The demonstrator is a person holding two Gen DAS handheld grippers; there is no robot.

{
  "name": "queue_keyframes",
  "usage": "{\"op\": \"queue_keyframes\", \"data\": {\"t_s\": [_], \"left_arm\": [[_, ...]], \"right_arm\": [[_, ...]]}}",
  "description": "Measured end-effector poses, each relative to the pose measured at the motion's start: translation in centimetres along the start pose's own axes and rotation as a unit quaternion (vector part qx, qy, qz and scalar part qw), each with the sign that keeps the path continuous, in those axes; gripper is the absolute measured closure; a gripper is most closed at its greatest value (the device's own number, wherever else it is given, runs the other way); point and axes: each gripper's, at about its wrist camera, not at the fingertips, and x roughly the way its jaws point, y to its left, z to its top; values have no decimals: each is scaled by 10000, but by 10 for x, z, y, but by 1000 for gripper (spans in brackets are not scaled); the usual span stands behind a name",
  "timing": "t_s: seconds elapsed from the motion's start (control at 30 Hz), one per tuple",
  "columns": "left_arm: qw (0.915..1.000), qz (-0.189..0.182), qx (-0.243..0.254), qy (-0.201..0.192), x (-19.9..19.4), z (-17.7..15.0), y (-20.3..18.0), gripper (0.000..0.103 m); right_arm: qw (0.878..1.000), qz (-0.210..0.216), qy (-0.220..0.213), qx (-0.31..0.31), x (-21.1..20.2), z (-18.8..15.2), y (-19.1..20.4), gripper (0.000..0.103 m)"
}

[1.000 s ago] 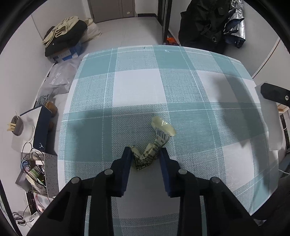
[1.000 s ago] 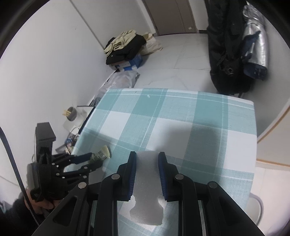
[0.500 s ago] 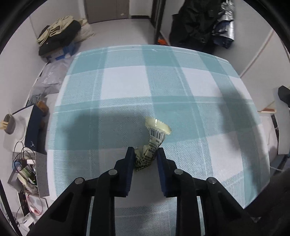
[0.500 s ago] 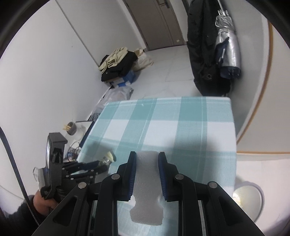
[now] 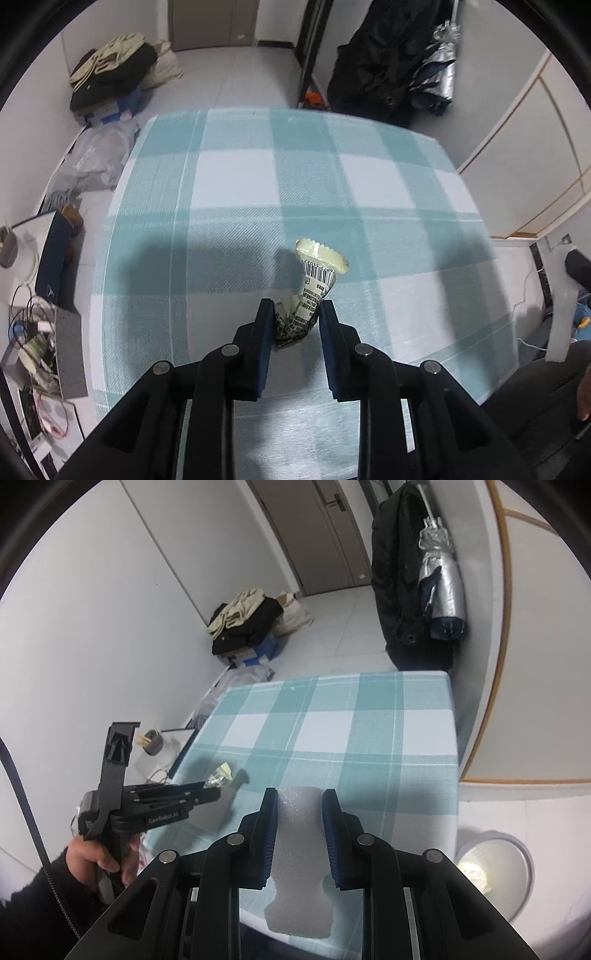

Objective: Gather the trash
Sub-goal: 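Carry the wrapper and foam piece over the white bin with both grippers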

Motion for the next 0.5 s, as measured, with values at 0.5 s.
{"op": "queue_keyframes", "data": {"t_s": [0.5], "left_arm": [[9950, -572, 324, -750, -58, 22, -68, 83]], "right_arm": [[9937, 72, -1105, 174, -110, 1, -19, 80]]}}
